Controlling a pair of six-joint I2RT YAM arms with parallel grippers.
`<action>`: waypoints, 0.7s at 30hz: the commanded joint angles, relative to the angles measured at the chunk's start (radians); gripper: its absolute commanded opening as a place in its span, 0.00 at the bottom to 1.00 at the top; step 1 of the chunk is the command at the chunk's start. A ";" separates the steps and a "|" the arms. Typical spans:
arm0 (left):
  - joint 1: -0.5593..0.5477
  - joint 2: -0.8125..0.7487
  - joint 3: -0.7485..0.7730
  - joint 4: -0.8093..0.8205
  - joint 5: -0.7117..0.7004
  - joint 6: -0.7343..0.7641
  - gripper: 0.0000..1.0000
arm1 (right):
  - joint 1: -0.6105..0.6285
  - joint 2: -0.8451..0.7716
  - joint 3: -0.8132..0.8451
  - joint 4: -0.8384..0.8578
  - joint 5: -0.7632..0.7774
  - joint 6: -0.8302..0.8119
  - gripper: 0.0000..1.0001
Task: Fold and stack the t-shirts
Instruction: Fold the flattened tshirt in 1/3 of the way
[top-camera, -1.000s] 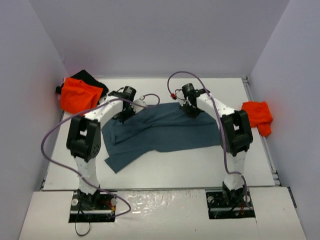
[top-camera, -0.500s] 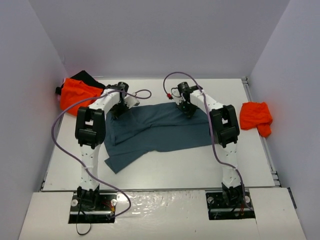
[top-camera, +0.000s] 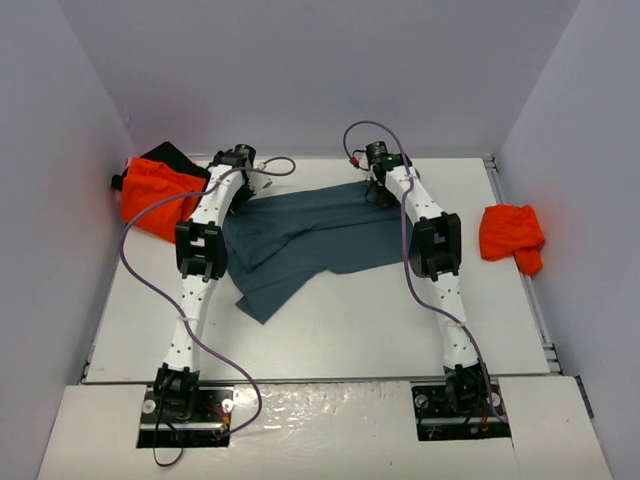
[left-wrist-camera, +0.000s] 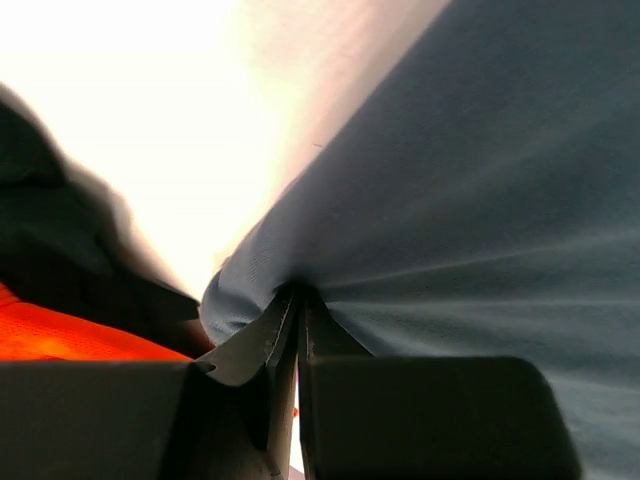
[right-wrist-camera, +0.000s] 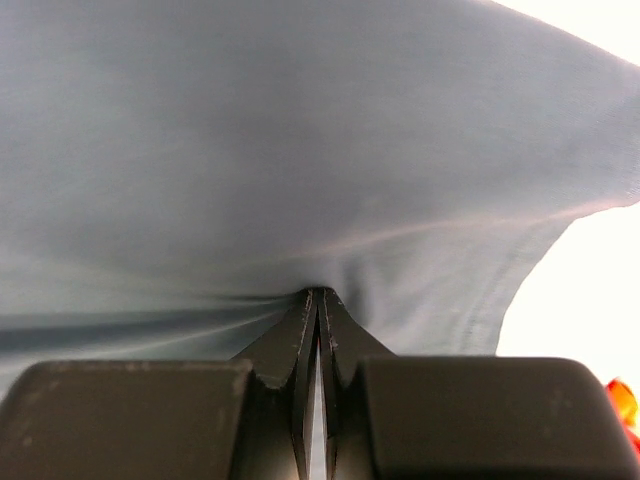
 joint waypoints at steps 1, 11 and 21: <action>0.054 0.014 0.051 -0.005 -0.086 -0.012 0.00 | -0.045 0.112 0.010 -0.029 0.106 0.040 0.00; 0.043 0.020 0.103 0.088 -0.102 -0.032 0.00 | -0.036 0.122 -0.018 0.085 0.132 0.058 0.00; 0.024 -0.050 0.054 0.150 -0.087 -0.058 0.00 | -0.034 0.039 -0.118 0.162 0.120 0.083 0.00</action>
